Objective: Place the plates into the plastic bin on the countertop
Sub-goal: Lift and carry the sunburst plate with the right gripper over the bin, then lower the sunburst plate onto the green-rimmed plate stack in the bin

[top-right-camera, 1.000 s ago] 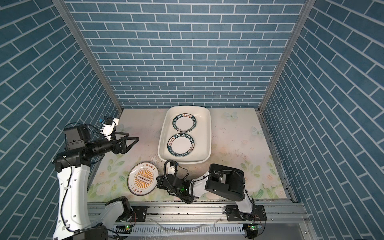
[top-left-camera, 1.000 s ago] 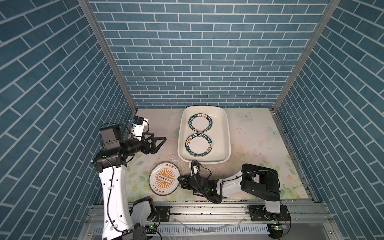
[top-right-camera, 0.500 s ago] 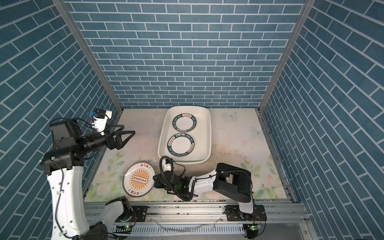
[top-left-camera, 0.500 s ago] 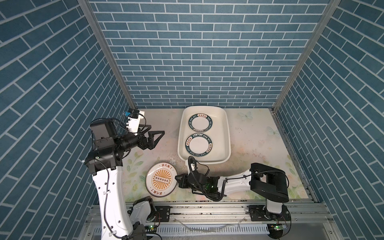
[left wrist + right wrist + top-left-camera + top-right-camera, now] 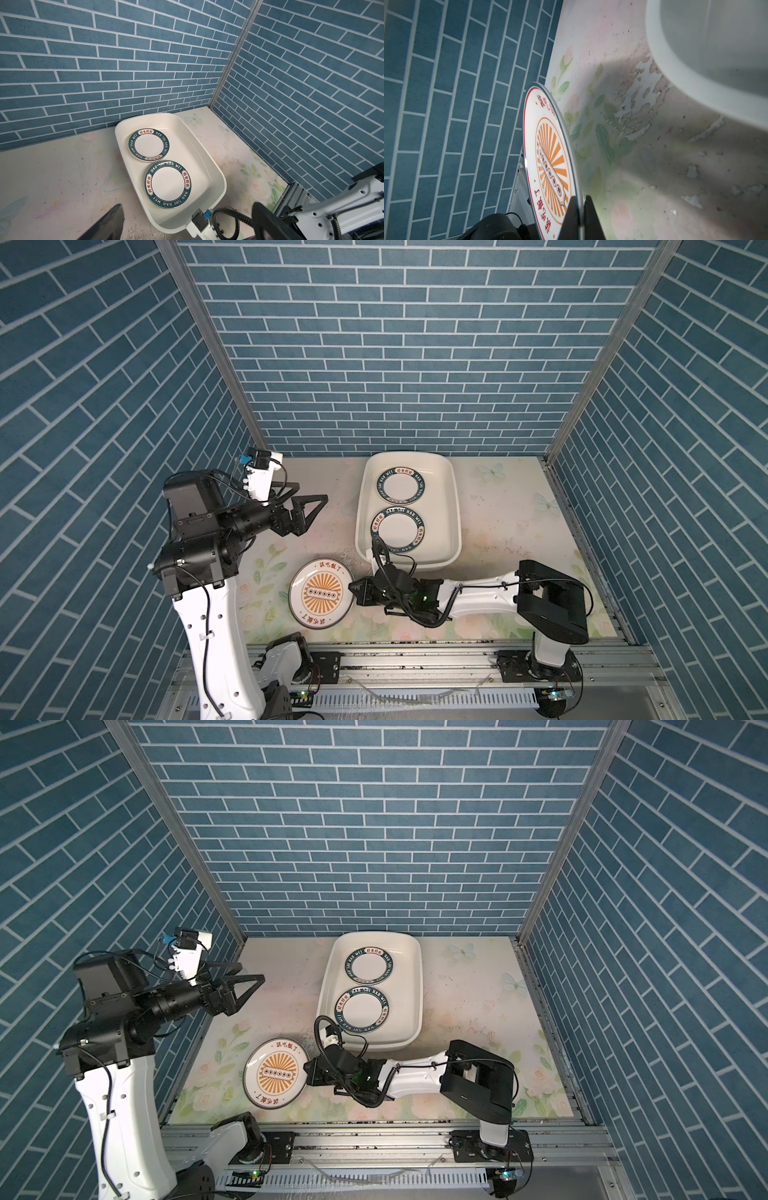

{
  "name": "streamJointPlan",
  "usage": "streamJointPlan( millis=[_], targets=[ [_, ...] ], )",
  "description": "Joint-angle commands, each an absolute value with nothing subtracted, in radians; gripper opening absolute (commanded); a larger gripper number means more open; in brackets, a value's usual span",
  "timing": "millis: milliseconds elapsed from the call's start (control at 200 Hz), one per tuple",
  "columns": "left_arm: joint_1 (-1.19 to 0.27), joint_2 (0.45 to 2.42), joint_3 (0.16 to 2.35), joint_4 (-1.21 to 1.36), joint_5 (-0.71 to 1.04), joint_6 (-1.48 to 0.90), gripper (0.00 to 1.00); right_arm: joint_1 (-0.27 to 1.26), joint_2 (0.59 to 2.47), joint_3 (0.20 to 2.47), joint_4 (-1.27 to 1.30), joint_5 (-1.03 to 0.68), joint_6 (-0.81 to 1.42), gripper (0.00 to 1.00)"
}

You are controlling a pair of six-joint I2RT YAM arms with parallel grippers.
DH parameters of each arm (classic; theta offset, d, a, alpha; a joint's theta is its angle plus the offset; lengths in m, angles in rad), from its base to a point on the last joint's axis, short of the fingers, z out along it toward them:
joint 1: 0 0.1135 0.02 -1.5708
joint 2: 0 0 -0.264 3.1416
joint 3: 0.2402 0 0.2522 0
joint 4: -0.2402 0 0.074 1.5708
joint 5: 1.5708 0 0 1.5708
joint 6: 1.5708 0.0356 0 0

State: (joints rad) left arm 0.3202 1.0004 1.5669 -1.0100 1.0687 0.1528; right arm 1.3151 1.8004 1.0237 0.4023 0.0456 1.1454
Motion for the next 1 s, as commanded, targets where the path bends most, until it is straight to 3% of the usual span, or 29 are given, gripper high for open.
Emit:
streamJointPlan(
  millis=[0,315,610,995],
  targets=[
    [0.316,0.996,1.601,-1.052,1.089,0.152,0.97,1.282,1.728,1.092,0.388,-0.010,1.097,0.00],
    [0.316,0.994,1.612,-1.056,1.108,0.140,0.97,1.157,1.701,1.211,0.266,-0.148,1.043,0.00],
    [0.306,0.990,1.452,-0.993,1.092,0.169,0.97,0.971,1.643,1.250,0.154,-0.251,0.998,0.00],
    [0.089,1.032,1.297,-1.017,0.971,0.314,0.97,0.660,1.608,1.274,-0.014,-0.402,0.921,0.00]
  ],
)
